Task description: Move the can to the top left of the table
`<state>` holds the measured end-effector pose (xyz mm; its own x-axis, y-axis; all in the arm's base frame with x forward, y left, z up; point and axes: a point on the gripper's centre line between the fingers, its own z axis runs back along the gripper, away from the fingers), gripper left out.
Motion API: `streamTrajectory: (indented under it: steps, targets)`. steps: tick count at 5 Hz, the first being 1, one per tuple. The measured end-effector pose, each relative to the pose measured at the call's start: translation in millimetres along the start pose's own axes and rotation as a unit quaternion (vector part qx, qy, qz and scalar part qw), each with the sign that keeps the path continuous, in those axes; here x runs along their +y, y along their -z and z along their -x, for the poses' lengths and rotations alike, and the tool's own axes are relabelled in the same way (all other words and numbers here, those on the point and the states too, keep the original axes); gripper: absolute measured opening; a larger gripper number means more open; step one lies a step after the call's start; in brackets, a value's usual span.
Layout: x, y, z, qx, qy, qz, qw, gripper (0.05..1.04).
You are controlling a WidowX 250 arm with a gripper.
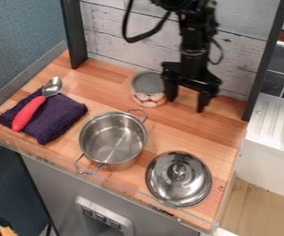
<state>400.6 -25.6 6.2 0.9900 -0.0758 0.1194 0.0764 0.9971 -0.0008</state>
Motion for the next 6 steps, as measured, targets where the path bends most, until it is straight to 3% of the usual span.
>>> streamTrajectory:
  steps: [1, 2, 4, 6]
  targets:
    - [21, 5, 8, 0.008, -0.03, -0.009, 0.9995, 1.001]
    - [50, -5, 14, 0.0, -0.06, -0.023, 0.9979, 1.001]
    - [88, -17, 27, 0.004, -0.077, -0.056, 0.9955, 1.001]
    - [108, -17, 39, 0.029, -0.067, -0.074, 0.9946, 1.001]
